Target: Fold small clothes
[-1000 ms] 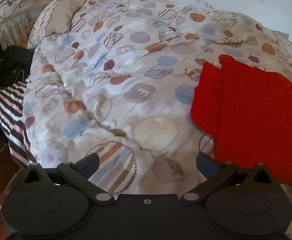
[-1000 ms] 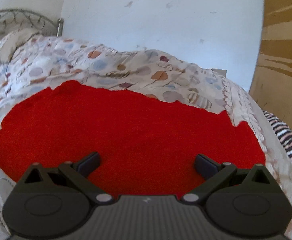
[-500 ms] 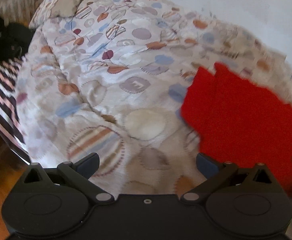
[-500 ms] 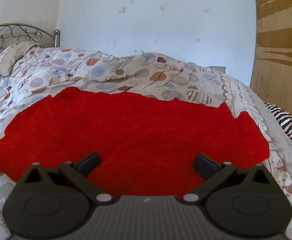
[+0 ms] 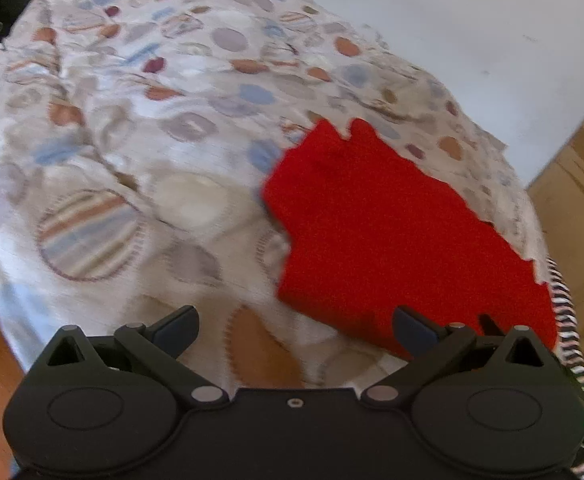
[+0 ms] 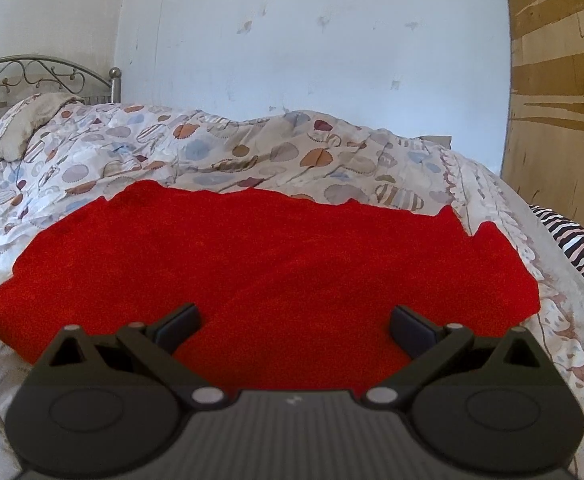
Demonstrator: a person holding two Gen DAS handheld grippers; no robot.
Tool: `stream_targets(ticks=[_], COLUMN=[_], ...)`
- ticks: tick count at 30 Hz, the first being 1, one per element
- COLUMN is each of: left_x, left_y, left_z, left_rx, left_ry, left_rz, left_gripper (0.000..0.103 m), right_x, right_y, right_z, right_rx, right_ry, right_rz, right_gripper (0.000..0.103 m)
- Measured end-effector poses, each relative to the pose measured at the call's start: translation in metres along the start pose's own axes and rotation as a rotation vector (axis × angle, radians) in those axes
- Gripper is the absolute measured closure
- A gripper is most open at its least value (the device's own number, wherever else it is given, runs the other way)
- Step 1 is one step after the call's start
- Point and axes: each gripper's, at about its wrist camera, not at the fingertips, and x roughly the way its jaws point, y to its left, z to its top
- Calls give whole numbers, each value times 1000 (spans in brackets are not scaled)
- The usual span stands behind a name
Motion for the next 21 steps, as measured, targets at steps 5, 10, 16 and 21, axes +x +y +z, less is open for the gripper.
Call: stream_targets(ticks=[5,10,16,21], left_x=[12,37,59,67], left_y=[-7,-14,-14,-20], left_z=[-8,-1,7,15], left_rx=[-20,-48,-126,-126], left_ry=[-33,-19,-37,-68], left_rz=[-125,-132,-162,-156], left_gripper=[1,1,9,16], right_x=[-1,-2,-2,-1], right_y=[-1,-2,-2,-3], right_z=[0,0,0,0], right_rx=[9,22,21,21], right_ry=[-6,-10,-10,-10], right_rz=[11,21,21,21], right_gripper=[0,0,0,0])
